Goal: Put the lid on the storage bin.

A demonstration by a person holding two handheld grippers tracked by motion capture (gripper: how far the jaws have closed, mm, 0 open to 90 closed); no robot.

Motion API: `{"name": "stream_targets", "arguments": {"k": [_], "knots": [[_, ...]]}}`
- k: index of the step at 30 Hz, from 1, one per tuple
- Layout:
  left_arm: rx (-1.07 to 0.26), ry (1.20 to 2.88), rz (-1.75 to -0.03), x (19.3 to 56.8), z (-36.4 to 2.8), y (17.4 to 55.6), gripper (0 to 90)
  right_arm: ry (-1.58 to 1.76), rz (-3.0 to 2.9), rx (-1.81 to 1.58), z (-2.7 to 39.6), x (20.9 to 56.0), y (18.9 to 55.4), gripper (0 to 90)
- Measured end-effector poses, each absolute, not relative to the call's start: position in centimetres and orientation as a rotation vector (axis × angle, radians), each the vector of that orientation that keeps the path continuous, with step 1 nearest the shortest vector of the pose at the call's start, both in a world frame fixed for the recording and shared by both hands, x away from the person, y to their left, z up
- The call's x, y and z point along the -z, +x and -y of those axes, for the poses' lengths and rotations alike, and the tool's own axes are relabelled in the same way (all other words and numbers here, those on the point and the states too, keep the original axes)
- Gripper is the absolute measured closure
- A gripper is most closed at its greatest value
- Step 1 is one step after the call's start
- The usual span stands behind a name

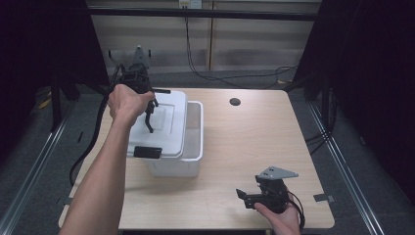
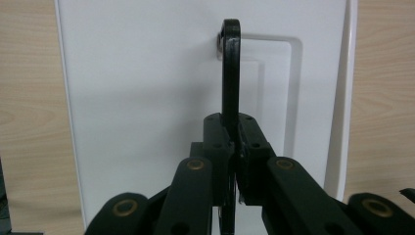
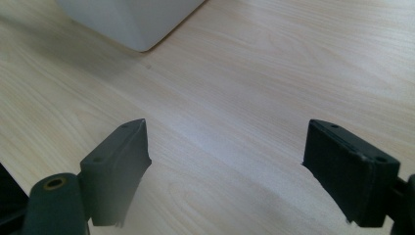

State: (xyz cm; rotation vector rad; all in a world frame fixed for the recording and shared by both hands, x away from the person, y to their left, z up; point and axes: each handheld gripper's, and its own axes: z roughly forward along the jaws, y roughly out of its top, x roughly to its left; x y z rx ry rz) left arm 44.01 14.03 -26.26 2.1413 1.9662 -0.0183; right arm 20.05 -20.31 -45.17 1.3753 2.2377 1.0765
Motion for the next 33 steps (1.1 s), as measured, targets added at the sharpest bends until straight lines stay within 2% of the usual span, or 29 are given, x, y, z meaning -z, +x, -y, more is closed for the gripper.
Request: {"name": "stream_targets", "arguments": {"k": [16,33], "knots": [[0.045,2.177,-1.903,26.8,-11.1,43.8,85.0,1.377,-2.240,-1.075,20.4,45.2,20.0,16.4],[0.065,2.134,-1.927,27.5,-9.5,44.1,85.0,1.375,-2.240,-1.079,20.4,45.1,20.0,16.8]]}}
